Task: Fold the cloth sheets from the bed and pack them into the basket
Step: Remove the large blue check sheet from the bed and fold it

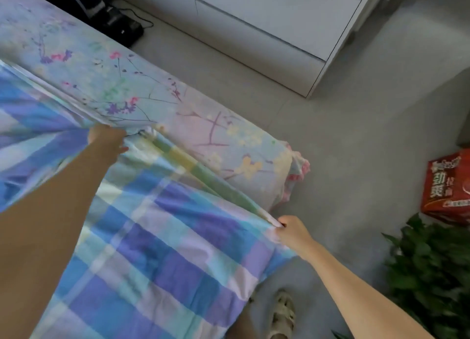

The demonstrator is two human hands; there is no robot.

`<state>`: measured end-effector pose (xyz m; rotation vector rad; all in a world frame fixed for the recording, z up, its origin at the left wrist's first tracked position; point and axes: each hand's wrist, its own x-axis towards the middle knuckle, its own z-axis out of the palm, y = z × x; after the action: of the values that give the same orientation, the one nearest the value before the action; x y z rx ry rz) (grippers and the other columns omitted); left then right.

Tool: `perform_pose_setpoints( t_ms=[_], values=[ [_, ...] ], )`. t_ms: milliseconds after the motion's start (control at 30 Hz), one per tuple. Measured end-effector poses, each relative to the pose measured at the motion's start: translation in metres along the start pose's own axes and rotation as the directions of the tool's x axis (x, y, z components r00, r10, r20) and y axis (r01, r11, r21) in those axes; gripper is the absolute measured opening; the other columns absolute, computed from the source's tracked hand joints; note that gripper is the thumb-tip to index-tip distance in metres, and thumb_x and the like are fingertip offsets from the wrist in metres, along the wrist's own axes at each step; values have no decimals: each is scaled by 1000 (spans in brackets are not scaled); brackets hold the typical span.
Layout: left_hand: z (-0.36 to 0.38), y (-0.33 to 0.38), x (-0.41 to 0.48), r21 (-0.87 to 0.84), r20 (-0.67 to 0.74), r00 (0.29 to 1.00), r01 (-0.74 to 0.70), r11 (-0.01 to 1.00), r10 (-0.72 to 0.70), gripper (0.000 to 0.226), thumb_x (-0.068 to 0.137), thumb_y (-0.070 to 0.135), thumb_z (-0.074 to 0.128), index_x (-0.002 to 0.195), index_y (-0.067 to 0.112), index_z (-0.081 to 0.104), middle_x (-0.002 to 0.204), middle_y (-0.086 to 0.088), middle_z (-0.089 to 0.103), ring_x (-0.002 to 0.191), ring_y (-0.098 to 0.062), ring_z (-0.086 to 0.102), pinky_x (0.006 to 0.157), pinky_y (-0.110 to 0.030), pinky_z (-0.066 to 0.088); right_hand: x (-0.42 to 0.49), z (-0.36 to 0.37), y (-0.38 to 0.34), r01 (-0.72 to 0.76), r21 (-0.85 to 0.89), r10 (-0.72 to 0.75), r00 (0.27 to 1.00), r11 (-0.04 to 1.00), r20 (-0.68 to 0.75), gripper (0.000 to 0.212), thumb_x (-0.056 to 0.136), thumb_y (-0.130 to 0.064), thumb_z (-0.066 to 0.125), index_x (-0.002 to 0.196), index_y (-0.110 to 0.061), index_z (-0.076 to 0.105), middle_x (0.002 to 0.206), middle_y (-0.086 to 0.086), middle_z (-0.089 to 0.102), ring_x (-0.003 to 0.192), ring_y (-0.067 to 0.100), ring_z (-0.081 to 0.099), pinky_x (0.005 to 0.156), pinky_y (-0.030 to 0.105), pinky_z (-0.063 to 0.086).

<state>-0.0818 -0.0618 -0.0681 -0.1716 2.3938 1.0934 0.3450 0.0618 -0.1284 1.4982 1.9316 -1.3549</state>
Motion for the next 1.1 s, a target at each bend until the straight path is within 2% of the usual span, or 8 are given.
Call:
perform_pose_setpoints(
  t_ms=[100, 233, 467, 600, 700, 833, 967, 1100],
  values=[
    [19, -53, -32, 127, -58, 991, -113, 986, 121, 39, 82, 10, 57, 120, 11, 54, 107, -21, 63, 91, -35, 62, 78, -43, 54, 24, 9, 13, -18, 41, 19, 999, 999, -29, 38, 77, -7, 64, 51, -18, 38, 53, 3, 39, 58, 15, 40, 55, 30, 33],
    [2, -126, -105, 295, -162, 969, -132, 946, 186, 30, 89, 12, 54, 118, 7, 57, 104, -16, 66, 98, -33, 61, 80, -35, 44, 35, 18, 33, 24, 15, -23, 997, 1000, -72, 32, 81, -5, 55, 57, -15, 37, 56, 4, 44, 59, 23, 45, 52, 39, 38],
    [-44, -281, -231, 153, -594, 780, 349, 925, -196, 37, 86, 19, 64, 118, 2, 55, 111, -25, 63, 105, -42, 57, 90, -47, 43, 49, -2, 53, 167, -169, -105, 940, 971, 326, 36, 72, -35, 75, 83, -7, 56, 76, 6, 55, 71, 20, 52, 62, 32, 37],
    [-38, -363, -294, 102, -552, 715, 569, 816, -429, 50, 67, 42, 67, 96, 2, 60, 92, -27, 64, 85, -44, 61, 74, -52, 51, 59, -7, 56, 256, -397, -184, 960, 881, 210, 33, 84, -23, 64, 63, -16, 39, 63, -1, 43, 64, 23, 47, 57, 31, 30],
    [-24, -386, -331, 31, -557, 661, 622, 783, -502, 62, 70, 39, 74, 116, 3, 55, 110, -29, 61, 100, -45, 58, 86, -54, 48, 61, 3, 59, 302, -478, -287, 952, 825, 107, 27, 86, -14, 59, 64, -16, 41, 77, 7, 50, 79, 34, 54, 62, 34, 35],
    [-17, -409, -352, -135, -575, 628, 559, 818, -524, 76, 73, 54, 68, 124, 0, 52, 118, -24, 59, 111, -41, 54, 97, -50, 41, 64, 23, 56, 386, -129, -382, 922, 913, 62, 9, 89, -8, 56, 97, -8, 60, 99, 13, 61, 91, 31, 58, 74, 35, 45],
    [-10, -430, -363, -316, -589, 640, 379, 870, -493, 36, 87, 36, 65, 103, 3, 62, 98, -16, 64, 87, -24, 60, 73, -33, 46, 65, 39, 47, 298, 305, -335, 939, 904, 74, 20, 91, -2, 53, 109, -12, 56, 98, 2, 61, 91, 15, 56, 78, 23, 43],
    [1, -440, -377, -555, -525, 679, 182, 811, -512, 13, 87, 26, 66, 91, 14, 65, 72, 6, 64, 68, -5, 55, 64, -16, 43, 74, 50, 63, 252, 396, -304, 950, 883, 75, 24, 90, -3, 55, 111, -13, 49, 96, 0, 59, 85, 11, 55, 81, 29, 41]
  ],
)
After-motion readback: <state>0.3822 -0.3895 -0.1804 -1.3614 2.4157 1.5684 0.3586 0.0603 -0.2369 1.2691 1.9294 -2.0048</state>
